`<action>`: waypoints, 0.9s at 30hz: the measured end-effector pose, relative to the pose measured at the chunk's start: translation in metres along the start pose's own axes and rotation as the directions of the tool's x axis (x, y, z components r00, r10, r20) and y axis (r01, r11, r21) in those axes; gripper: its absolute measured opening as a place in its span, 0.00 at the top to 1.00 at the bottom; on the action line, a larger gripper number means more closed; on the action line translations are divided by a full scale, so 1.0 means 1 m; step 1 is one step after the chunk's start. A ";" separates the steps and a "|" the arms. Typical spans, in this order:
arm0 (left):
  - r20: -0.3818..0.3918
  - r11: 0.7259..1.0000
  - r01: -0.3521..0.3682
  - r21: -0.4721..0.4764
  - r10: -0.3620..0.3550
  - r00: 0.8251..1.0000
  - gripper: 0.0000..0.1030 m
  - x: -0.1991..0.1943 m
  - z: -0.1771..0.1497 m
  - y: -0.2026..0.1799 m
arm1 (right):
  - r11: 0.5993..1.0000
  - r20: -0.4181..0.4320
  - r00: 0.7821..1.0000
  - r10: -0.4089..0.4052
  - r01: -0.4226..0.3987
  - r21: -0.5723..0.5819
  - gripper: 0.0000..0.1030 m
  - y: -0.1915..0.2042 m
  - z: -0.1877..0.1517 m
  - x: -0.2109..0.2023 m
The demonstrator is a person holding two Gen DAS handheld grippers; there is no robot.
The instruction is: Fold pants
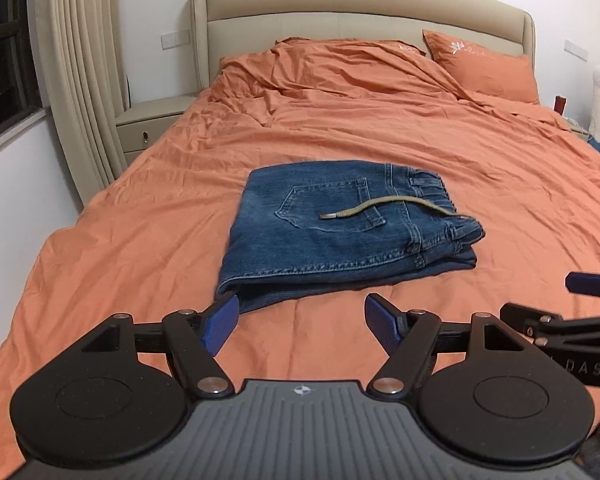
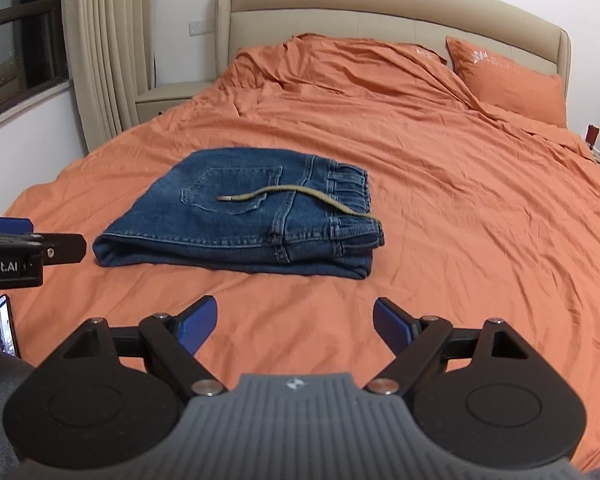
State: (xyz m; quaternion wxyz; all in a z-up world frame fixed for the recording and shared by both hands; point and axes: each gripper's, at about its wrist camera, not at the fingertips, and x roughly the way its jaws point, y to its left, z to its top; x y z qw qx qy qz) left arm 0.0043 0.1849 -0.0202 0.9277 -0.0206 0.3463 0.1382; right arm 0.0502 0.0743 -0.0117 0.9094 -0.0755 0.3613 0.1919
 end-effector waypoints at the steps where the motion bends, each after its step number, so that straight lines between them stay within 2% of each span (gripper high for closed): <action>1: -0.002 1.000 -0.002 0.003 0.002 1.000 0.18 0.000 -0.001 0.000 | 1.000 -0.001 1.000 -0.002 0.002 -0.001 0.21 0.000 0.000 0.000; 27: -0.007 1.000 -0.001 0.012 0.001 1.000 0.18 0.001 -0.001 0.000 | 1.000 0.004 1.000 -0.004 0.004 -0.011 0.21 0.003 0.002 -0.006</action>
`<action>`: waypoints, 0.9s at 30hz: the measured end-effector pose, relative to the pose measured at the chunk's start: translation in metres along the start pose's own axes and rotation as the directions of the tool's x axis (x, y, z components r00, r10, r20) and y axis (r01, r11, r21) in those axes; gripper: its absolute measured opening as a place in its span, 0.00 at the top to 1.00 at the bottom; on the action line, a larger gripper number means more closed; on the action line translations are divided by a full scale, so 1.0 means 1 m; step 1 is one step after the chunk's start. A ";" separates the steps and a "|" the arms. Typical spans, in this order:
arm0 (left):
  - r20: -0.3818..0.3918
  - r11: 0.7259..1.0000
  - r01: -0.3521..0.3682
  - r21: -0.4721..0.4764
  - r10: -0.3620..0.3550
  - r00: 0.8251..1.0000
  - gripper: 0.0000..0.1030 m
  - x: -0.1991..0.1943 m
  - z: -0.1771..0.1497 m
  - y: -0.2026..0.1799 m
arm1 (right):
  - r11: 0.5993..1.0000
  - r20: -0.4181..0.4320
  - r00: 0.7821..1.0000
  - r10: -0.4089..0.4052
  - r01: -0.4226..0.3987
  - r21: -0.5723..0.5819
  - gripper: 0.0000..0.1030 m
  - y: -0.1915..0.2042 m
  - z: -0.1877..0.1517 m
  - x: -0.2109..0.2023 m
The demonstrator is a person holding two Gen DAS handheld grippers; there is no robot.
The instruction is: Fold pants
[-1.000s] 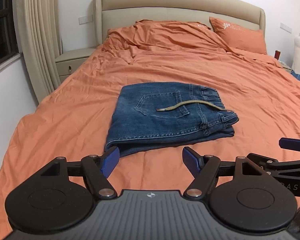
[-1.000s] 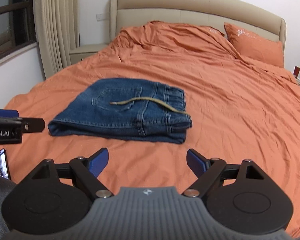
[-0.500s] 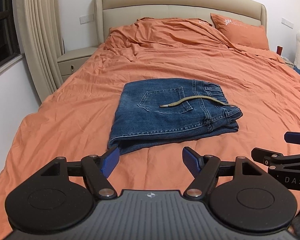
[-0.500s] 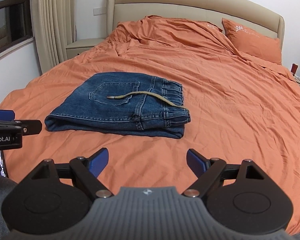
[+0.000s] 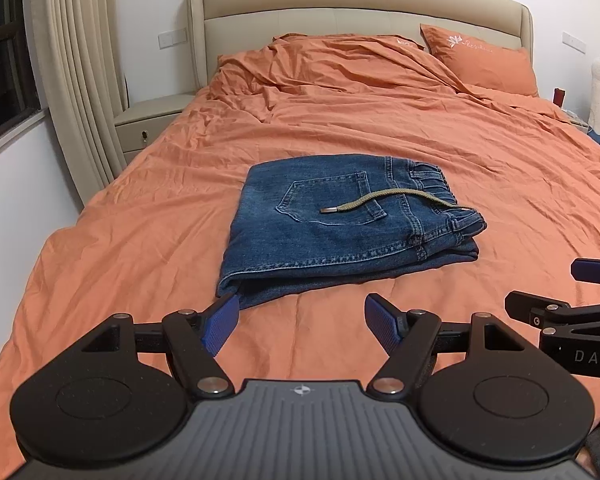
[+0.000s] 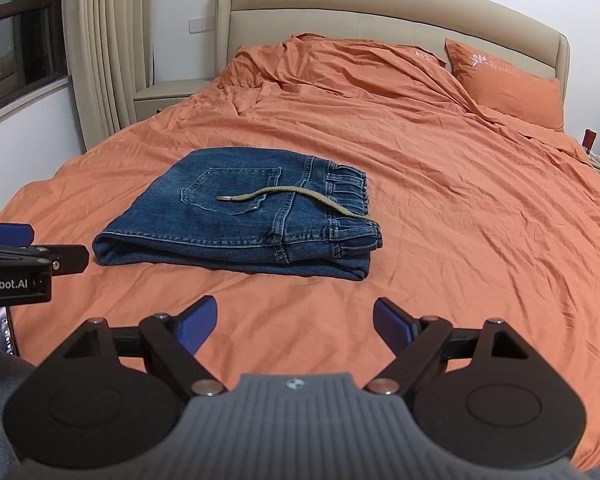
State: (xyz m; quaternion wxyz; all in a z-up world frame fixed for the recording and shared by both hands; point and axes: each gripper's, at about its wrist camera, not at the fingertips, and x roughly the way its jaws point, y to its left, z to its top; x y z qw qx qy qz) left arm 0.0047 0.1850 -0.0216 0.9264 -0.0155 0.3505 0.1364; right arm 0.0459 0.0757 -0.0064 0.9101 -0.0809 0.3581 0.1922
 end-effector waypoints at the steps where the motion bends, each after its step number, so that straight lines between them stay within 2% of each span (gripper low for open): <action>1: 0.000 1.000 -0.001 -0.001 0.001 1.000 0.18 0.000 0.000 0.000 | 1.000 0.000 1.000 0.002 -0.002 0.000 0.21 0.000 0.000 -0.001; 27: -0.007 1.000 0.002 0.012 -0.002 1.000 0.19 0.002 -0.001 0.002 | 1.000 0.020 1.000 0.017 -0.017 -0.007 0.21 0.003 -0.001 -0.007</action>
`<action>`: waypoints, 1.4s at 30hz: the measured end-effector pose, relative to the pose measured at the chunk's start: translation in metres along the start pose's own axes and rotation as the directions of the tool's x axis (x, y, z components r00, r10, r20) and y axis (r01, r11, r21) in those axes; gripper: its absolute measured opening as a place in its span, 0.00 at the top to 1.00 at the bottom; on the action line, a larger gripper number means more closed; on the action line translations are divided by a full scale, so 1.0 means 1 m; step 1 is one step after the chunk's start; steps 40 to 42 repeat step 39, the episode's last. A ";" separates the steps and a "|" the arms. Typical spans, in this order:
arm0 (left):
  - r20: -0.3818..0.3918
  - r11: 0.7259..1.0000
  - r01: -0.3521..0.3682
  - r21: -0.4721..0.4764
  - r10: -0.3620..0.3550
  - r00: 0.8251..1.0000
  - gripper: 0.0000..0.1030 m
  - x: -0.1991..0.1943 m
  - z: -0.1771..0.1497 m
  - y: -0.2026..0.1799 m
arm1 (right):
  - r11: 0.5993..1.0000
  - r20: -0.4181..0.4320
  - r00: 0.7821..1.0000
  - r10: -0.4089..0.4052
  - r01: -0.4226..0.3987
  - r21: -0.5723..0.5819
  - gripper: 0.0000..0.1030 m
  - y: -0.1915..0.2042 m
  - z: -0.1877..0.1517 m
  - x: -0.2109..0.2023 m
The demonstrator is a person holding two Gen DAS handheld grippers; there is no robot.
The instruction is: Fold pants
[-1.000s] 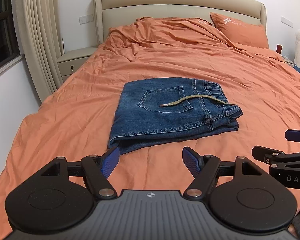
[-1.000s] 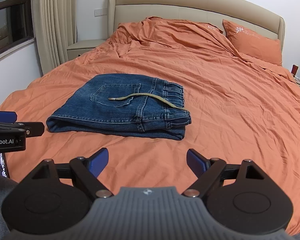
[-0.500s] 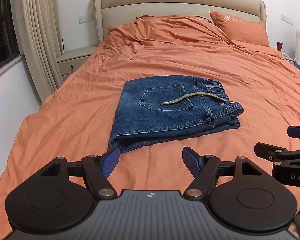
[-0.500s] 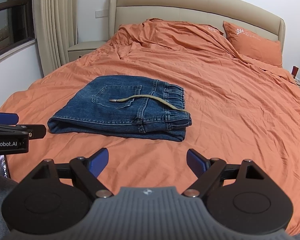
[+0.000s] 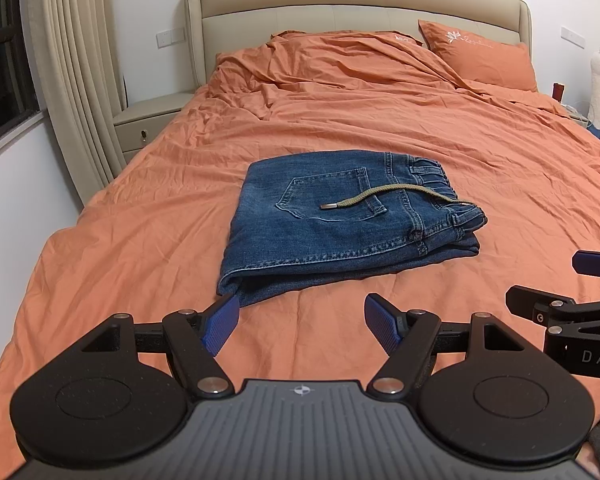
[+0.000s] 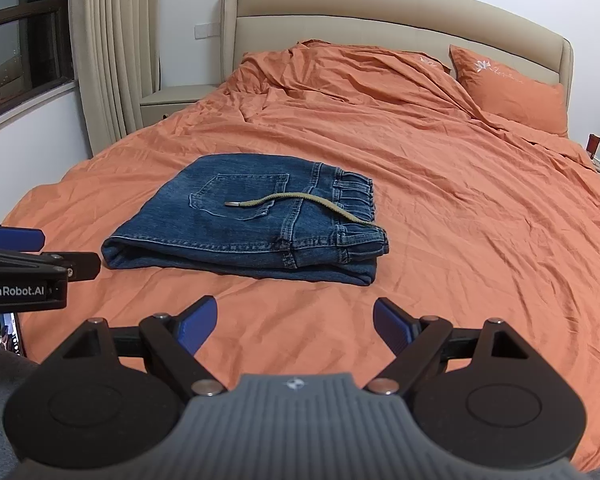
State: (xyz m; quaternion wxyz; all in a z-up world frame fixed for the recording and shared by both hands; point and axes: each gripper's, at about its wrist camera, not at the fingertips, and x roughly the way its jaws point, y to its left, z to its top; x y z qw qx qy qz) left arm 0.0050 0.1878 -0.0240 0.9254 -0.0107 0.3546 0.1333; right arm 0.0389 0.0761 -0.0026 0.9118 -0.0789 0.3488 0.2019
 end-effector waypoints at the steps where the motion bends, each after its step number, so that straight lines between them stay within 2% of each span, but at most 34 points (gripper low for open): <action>1: 0.000 1.000 0.000 0.001 0.000 1.000 0.19 0.000 0.000 0.000 | 1.000 0.000 1.000 0.000 0.000 -0.001 0.21 0.000 0.001 0.000; 16: -0.002 1.000 -0.003 0.012 0.003 1.000 0.21 0.001 -0.001 0.000 | 1.000 -0.002 1.000 0.008 -0.008 0.000 0.21 0.000 -0.001 0.000; 18: -0.001 1.000 0.011 0.025 -0.011 1.000 0.22 0.000 -0.001 0.000 | 1.000 0.000 1.000 0.009 -0.009 -0.001 0.21 -0.001 -0.001 -0.001; 22: 0.004 0.999 -0.009 0.052 0.009 1.000 0.22 0.000 -0.002 -0.001 | 1.000 0.000 1.000 0.010 -0.010 -0.002 0.21 0.000 -0.002 -0.001; 42: 0.001 0.998 0.011 0.057 -0.011 1.000 0.25 0.001 0.001 0.003 | 1.000 -0.003 1.000 0.012 -0.012 -0.002 0.21 0.000 -0.003 -0.002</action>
